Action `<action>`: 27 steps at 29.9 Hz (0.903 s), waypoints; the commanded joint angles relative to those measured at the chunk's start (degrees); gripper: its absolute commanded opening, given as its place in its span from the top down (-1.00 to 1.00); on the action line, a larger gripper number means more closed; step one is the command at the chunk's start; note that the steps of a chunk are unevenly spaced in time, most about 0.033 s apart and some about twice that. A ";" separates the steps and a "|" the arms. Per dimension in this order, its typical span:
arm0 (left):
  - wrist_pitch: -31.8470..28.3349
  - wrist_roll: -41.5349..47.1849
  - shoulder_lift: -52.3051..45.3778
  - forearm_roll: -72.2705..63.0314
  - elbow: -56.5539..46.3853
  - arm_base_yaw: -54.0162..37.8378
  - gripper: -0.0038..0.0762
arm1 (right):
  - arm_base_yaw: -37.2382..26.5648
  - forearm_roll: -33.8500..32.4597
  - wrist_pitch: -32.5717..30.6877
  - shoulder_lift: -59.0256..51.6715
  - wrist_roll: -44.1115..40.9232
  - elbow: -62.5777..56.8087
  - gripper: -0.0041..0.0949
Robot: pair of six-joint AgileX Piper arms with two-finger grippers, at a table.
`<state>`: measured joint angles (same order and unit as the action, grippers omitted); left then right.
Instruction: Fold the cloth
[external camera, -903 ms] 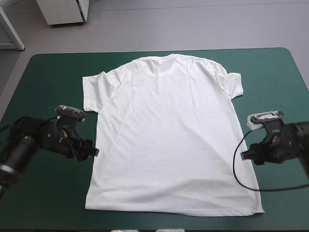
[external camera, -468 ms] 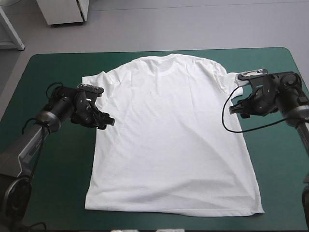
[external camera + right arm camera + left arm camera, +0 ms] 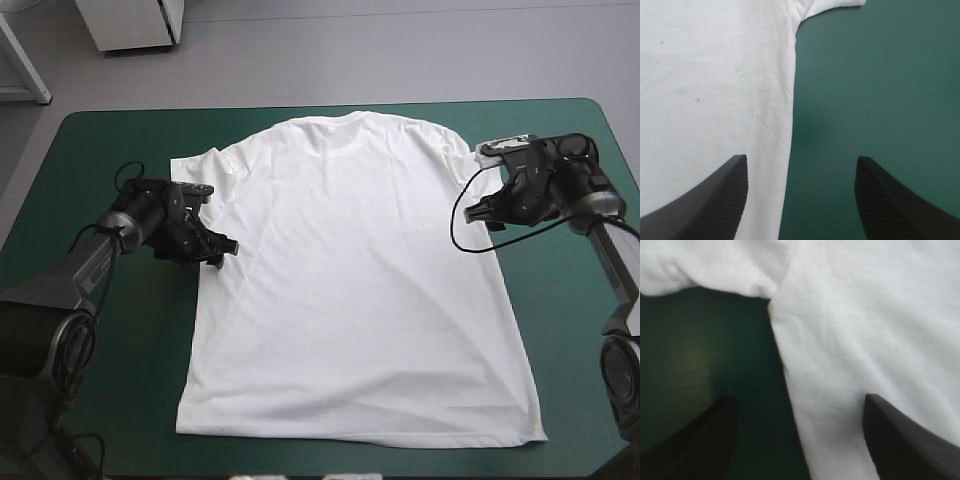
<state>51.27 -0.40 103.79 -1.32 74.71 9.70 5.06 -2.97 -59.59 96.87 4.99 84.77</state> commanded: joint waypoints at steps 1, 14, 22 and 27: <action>-1.12 -0.11 -1.05 -1.78 1.82 -0.03 -0.38 | 0.11 -0.33 2.33 -0.87 0.54 1.98 -0.27; -1.64 -1.35 3.55 -4.12 1.82 0.08 0.92 | 0.11 -0.68 6.19 4.91 1.07 2.20 -0.27; -1.53 -3.66 4.08 -6.49 1.82 0.08 0.93 | 0.11 0.43 8.21 9.87 1.07 2.34 -0.27; -1.53 -3.90 4.08 -6.49 1.82 0.08 0.93 | 0.11 2.40 8.46 12.68 1.18 3.84 -0.27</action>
<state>50.89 -4.28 107.51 -5.74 76.84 9.53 5.06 -1.24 -52.60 111.17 5.57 85.97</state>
